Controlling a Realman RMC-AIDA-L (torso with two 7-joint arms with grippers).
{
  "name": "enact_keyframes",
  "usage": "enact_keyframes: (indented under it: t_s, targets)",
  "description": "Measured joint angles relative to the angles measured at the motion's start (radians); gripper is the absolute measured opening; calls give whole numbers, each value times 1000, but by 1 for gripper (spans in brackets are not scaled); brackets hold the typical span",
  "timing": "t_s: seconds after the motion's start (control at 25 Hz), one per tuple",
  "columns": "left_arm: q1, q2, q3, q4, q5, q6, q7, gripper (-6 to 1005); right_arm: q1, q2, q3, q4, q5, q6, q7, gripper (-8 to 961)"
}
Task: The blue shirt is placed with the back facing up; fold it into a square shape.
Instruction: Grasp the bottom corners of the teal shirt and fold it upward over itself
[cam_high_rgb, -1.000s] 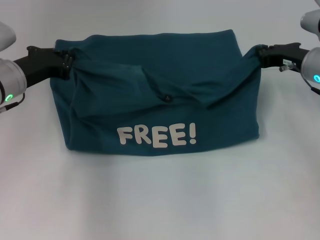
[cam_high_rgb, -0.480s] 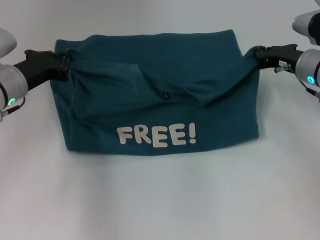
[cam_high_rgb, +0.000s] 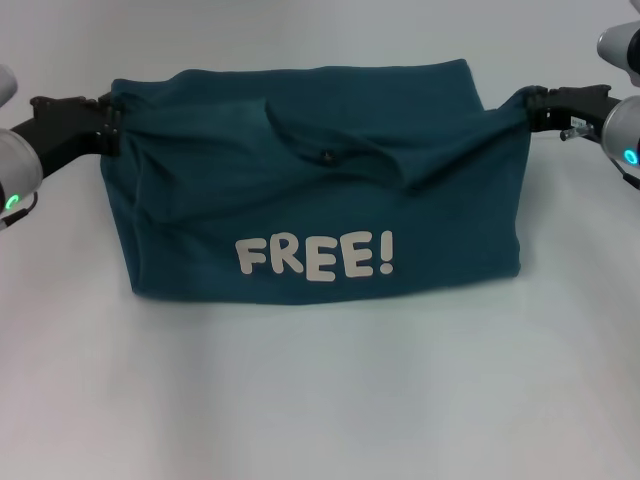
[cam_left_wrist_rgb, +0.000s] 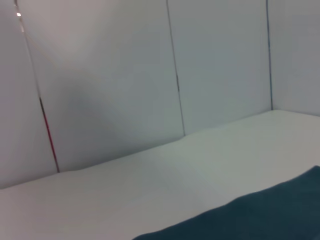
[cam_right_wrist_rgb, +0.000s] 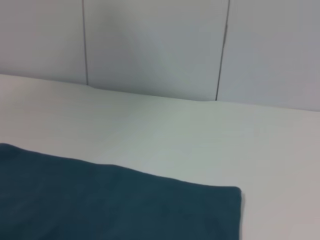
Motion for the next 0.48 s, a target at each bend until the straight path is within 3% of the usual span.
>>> enact_keyframes:
  t_s: [0.24, 0.48]
  targets:
    - [-7, -3, -8, -3, -8, -4, 15, 45, 4, -3, 11, 3, 2, -2, -2, 96]
    - [-7, -12, -9, -7, -9, -43, 29, 45, 4, 6, 7, 14, 2, 9, -23, 96]
